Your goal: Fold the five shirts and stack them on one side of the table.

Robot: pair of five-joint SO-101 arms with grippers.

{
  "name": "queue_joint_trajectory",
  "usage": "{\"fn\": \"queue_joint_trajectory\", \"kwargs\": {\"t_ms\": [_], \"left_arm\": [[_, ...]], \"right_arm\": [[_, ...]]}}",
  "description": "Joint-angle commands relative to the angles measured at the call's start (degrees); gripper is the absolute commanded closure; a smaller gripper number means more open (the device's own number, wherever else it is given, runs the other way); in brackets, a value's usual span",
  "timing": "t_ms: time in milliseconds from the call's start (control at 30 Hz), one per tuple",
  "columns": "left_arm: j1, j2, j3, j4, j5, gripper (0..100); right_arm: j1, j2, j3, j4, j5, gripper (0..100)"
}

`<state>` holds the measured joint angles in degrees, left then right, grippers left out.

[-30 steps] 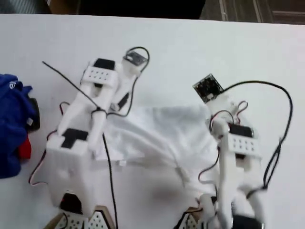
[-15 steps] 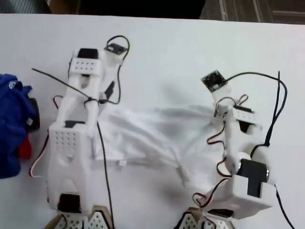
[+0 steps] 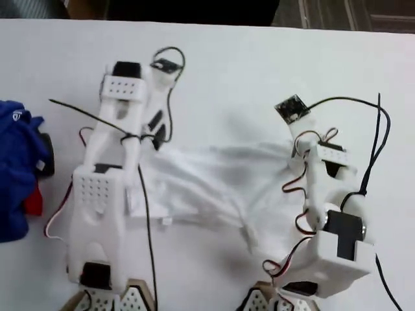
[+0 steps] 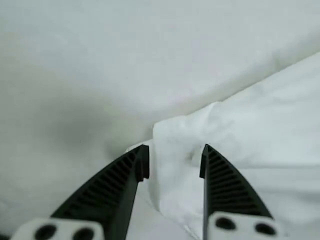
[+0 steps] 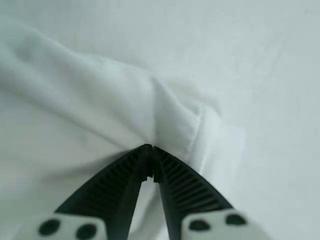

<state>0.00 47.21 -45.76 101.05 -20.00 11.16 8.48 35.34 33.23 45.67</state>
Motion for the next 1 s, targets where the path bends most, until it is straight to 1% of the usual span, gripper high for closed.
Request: {"fn": "queue_joint_trajectory", "kwargs": {"t_ms": [0,67,100,200,267,367,533,600,767,967], "left_arm": [[0.18,-0.62,0.04,0.35,0.35,81],[0.00,-0.53,0.13,0.35,0.09,82],[-0.53,-0.53,0.13,0.35,0.09,84],[-1.93,-0.53,0.13,-0.97,0.35,93],[-2.73,-0.44,0.13,-1.76,0.26,97],[-2.64,0.44,0.04,-1.58,0.09,95],[-2.55,5.36,-0.40,-1.32,0.35,84],[-2.64,6.68,-0.40,-1.41,0.44,81],[-2.46,6.77,-1.19,-1.23,0.53,81],[-2.29,6.77,-8.48,1.23,2.46,81]], "right_arm": [[0.92,0.92,-1.14,-0.57,-0.44,97.6],[0.92,0.92,-1.14,-0.57,-0.44,97.6],[0.92,0.92,-1.14,-0.57,-0.44,97.6],[0.92,0.92,-1.14,-0.57,-0.44,97.6],[0.92,0.92,-1.14,-0.57,-0.44,97.6],[0.92,0.92,-1.14,-0.57,-0.44,97.6],[0.92,0.92,-1.14,-0.57,-0.44,97.6],[0.92,0.92,-1.14,-0.57,-0.44,97.6],[0.92,0.92,-1.14,-0.57,-0.44,97.6],[0.92,0.92,-1.14,-0.57,-0.44,97.6]]}}
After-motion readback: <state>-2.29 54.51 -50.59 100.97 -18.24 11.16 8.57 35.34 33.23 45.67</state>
